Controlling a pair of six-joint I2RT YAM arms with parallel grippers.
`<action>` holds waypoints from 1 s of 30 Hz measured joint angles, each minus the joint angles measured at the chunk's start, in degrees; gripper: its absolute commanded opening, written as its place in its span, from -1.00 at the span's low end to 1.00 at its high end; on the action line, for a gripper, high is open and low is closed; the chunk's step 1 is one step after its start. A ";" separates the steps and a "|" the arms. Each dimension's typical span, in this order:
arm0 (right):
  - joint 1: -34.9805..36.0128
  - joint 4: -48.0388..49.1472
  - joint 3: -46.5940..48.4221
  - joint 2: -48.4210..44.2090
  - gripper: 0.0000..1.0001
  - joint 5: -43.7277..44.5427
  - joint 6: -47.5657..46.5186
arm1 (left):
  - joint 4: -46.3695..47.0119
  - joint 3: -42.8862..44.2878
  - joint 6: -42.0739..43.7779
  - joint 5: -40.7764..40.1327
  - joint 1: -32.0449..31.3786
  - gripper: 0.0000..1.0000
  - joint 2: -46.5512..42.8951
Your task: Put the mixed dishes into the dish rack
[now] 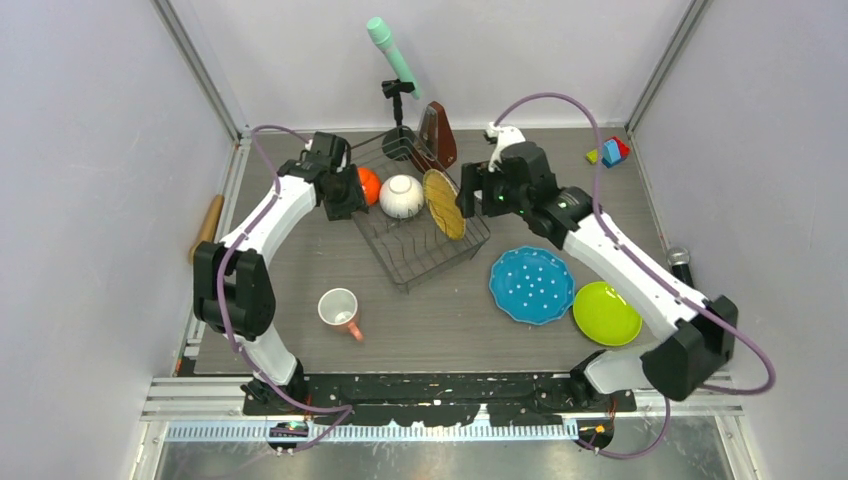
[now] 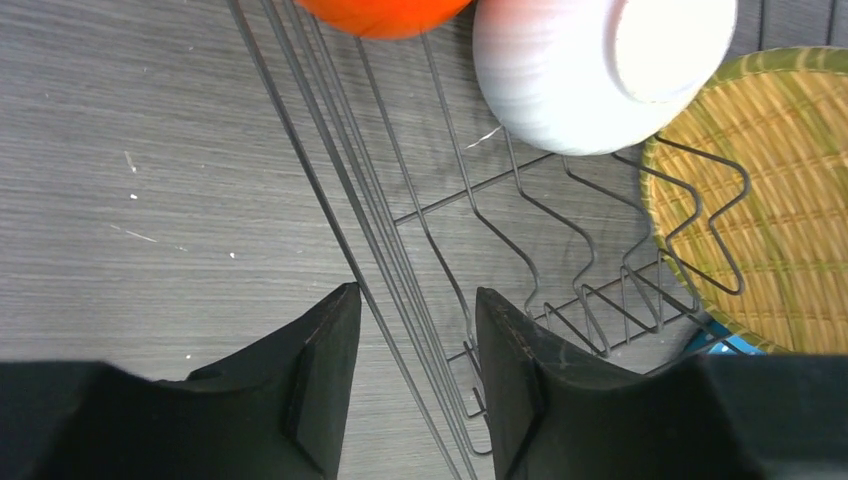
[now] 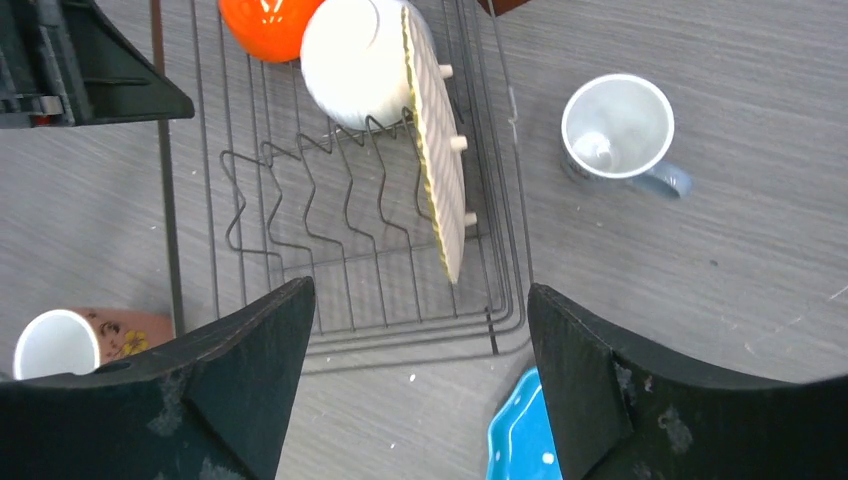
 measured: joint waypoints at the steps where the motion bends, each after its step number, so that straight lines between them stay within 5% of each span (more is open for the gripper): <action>1: -0.39 -0.39 -0.94 -1.60 0.65 -0.37 0.48 | 0.39 -0.50 -0.44 0.00 0.00 -0.09 0.00; 6: -7.96 -2.12 -9.31 -10.43 0.58 -4.44 4.85 | 0.68 -1.79 -1.81 -0.04 0.02 -0.13 0.00; 12: -16.33 -7.13 -18.03 -18.45 0.45 -3.54 11.58 | 1.90 -4.00 -3.28 -0.81 0.11 -0.71 0.00; 17: -21.16 -10.19 -22.14 -19.41 0.40 -1.49 17.11 | 3.61 -6.64 -5.95 -1.51 0.35 -1.00 -0.90; 30: -26.51 -18.75 -29.20 -19.71 0.33 3.76 30.27 | 10.16 -16.17 -13.66 -5.53 2.47 -1.00 -8.15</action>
